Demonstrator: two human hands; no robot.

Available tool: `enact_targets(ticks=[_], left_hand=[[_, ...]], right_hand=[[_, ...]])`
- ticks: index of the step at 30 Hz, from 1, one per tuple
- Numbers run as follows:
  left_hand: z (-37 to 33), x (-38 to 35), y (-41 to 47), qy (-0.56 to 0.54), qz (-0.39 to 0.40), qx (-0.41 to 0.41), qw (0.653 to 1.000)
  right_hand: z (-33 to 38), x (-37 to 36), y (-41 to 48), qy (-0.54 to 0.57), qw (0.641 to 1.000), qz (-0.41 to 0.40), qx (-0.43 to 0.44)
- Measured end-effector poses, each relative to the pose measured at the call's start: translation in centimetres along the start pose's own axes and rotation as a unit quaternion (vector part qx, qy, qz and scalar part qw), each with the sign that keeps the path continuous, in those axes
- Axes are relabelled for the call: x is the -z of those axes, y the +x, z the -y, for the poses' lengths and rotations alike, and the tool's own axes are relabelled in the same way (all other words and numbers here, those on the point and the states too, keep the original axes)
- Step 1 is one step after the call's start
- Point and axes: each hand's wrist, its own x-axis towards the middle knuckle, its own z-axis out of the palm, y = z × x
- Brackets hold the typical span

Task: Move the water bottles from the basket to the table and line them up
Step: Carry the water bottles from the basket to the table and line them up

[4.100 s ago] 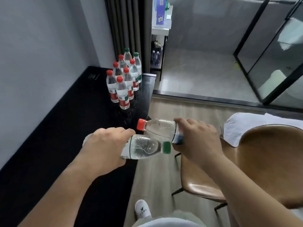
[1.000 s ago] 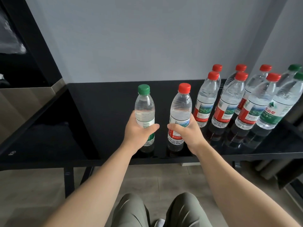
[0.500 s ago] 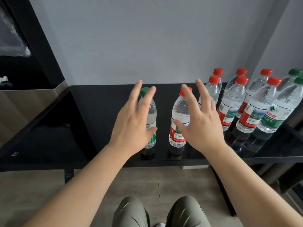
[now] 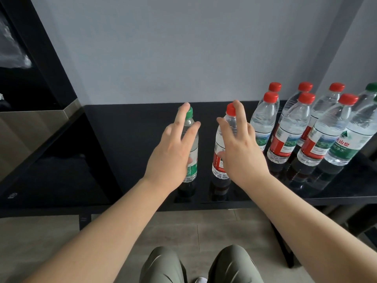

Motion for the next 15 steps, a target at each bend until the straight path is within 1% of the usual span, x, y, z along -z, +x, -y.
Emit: enact_targets(ticks=[5,9,15], left_hand=[[0.2,-1.8,2.3,0.007,0.001,0.002,1.0],[0.4,-3.4,4.5,0.007,0.004,-0.001,1.0],[1.0,-6.0,7.5,0.017,0.002,0.003,1.0]], right_hand=[[-1.0,-1.0,2.8,-0.013,1.0,0.021,-0.004],[-1.7,-2.0,4.9,-0.056,0.998,0.019,-0.013],[-2.4,-2.7,7.3,-0.131,0.99,0.038,-0.041]])
